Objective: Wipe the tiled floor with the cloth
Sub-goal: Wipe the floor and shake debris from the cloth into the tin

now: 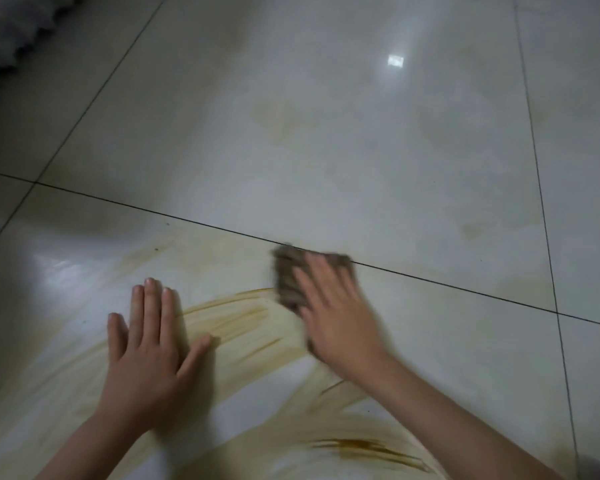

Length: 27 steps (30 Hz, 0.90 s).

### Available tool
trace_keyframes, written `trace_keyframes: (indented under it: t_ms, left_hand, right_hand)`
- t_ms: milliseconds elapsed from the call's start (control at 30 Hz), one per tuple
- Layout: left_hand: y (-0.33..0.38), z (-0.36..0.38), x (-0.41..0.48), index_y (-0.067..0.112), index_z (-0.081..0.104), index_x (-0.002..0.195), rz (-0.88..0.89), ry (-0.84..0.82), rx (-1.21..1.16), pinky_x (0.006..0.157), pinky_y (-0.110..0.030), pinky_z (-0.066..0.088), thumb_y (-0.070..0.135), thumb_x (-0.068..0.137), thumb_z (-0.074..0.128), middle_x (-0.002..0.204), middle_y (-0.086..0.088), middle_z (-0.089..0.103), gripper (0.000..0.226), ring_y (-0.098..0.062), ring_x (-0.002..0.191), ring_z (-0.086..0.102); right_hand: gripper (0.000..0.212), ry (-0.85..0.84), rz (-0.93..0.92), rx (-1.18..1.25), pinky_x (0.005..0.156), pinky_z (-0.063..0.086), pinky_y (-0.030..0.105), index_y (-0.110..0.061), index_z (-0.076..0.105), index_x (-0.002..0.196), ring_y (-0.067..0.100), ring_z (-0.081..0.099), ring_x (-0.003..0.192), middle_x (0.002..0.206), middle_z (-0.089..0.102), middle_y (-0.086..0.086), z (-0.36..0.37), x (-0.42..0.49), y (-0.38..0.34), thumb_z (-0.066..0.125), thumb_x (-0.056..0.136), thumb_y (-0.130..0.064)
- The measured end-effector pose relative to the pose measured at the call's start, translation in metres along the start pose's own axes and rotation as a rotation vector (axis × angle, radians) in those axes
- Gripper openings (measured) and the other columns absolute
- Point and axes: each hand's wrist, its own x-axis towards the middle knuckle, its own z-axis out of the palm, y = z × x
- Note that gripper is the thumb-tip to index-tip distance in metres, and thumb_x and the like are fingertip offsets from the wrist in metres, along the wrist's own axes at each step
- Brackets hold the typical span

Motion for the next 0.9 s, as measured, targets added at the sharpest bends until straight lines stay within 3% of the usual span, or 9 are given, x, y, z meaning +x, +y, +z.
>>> trace_keyframes:
  t_ms: [133, 200, 267, 467, 567, 633, 733, 833, 900]
  left_hand:
    - [-0.001, 0.006, 0.000, 0.008, -0.008, 0.150, 0.022, 0.054, 0.014, 0.118, -0.047, -0.011, 0.072, 0.084, 0.003, 0.158, -0.008, -0.020, 0.092, -0.017, 0.146, -0.023]
    - [0.000, 0.007, 0.001, 0.007, -0.004, 0.150, 0.019, 0.061, 0.005, 0.118, -0.048, -0.010, 0.070, 0.086, 0.006, 0.159, -0.009, -0.015, 0.091, -0.019, 0.147, -0.020]
    - [0.002, 0.006, 0.001, 0.008, -0.006, 0.150, 0.016, 0.048, -0.003, 0.118, -0.047, -0.012, 0.070, 0.085, 0.004, 0.159, -0.009, -0.016, 0.091, -0.019, 0.146, -0.021]
    - [-0.002, 0.000, -0.002, 0.015, -0.018, 0.148, 0.034, 0.099, -0.180, 0.118, -0.040, -0.015, 0.064, 0.084, -0.003, 0.156, -0.002, -0.025, 0.082, -0.008, 0.142, -0.028]
    - [-0.017, -0.006, -0.005, 0.009, -0.003, 0.151, 0.062, 0.192, -0.246, 0.121, -0.039, -0.003, 0.052, 0.093, 0.012, 0.160, -0.005, -0.006, 0.074, -0.008, 0.147, -0.014]
    - [-0.038, -0.009, -0.006, 0.004, 0.007, 0.151, 0.048, 0.260, -0.165, 0.120, -0.039, 0.000, 0.046, 0.095, 0.018, 0.160, -0.009, 0.001, 0.071, -0.014, 0.148, -0.007]
    - [-0.075, -0.014, -0.007, 0.007, -0.004, 0.151, -0.094, 0.247, -0.129, 0.120, -0.034, -0.010, 0.053, 0.093, 0.009, 0.159, -0.007, -0.017, 0.076, -0.014, 0.147, -0.018]
    - [-0.108, -0.014, -0.010, 0.012, -0.018, 0.149, -0.228, 0.215, -0.117, 0.117, -0.034, -0.018, 0.061, 0.088, -0.003, 0.154, -0.004, -0.032, 0.080, -0.010, 0.141, -0.032]
    - [-0.122, -0.014, -0.013, 0.011, -0.018, 0.149, -0.266, 0.233, -0.110, 0.117, -0.033, -0.018, 0.063, 0.087, -0.003, 0.154, -0.003, -0.031, 0.082, -0.011, 0.141, -0.032]
  right_hand:
    - [0.060, -0.063, 0.367, 0.026, 0.108, 0.030, 0.061, 0.007, 0.052, 0.132, 0.039, 0.033, 0.140, 0.144, 0.045, 0.023, -0.004, -0.103, 0.080, 0.015, 0.100, -0.029]
    - [0.062, 0.029, 0.643, 0.051, 0.110, 0.026, 0.062, 0.008, 0.048, 0.134, 0.045, 0.034, 0.136, 0.146, 0.038, 0.029, -0.004, -0.102, 0.068, 0.022, 0.095, -0.033]
    - [0.065, 0.078, 0.710, 0.016, 0.110, 0.026, 0.058, 0.004, 0.050, 0.133, 0.046, 0.039, 0.129, 0.147, 0.036, 0.029, -0.002, -0.061, 0.024, 0.028, 0.090, -0.038]
    - [0.062, 0.080, 0.157, 0.136, 0.121, 0.006, 0.048, -0.008, 0.033, 0.149, 0.031, 0.014, 0.148, 0.158, 0.020, 0.019, 0.009, 0.079, -0.106, 0.024, 0.100, -0.046]
    - [0.054, -0.041, -0.251, 0.060, 0.121, 0.003, 0.045, -0.013, 0.030, 0.151, 0.025, 0.009, 0.150, 0.160, 0.017, 0.012, 0.007, 0.101, -0.082, 0.028, 0.102, -0.036]
    - [0.049, -0.077, -0.421, 0.071, 0.121, 0.010, 0.044, -0.014, 0.038, 0.147, 0.027, 0.021, 0.147, 0.158, 0.028, 0.009, -0.002, 0.096, -0.034, 0.045, 0.099, -0.022]
    - [0.045, 0.011, 0.015, 0.176, 0.116, 0.024, 0.049, -0.012, 0.046, 0.140, 0.035, 0.037, 0.136, 0.149, 0.039, 0.011, -0.005, 0.050, 0.041, 0.041, 0.096, -0.017]
    - [0.055, 0.149, 0.591, 0.078, 0.113, 0.021, 0.060, 0.011, 0.046, 0.133, 0.048, 0.037, 0.132, 0.141, 0.041, 0.033, 0.002, 0.022, 0.021, 0.031, 0.093, -0.024]
    - [0.052, 0.153, 0.602, 0.035, 0.112, 0.022, 0.058, 0.006, 0.046, 0.134, 0.047, 0.039, 0.128, 0.139, 0.043, 0.033, 0.006, 0.045, -0.034, 0.034, 0.093, -0.023]
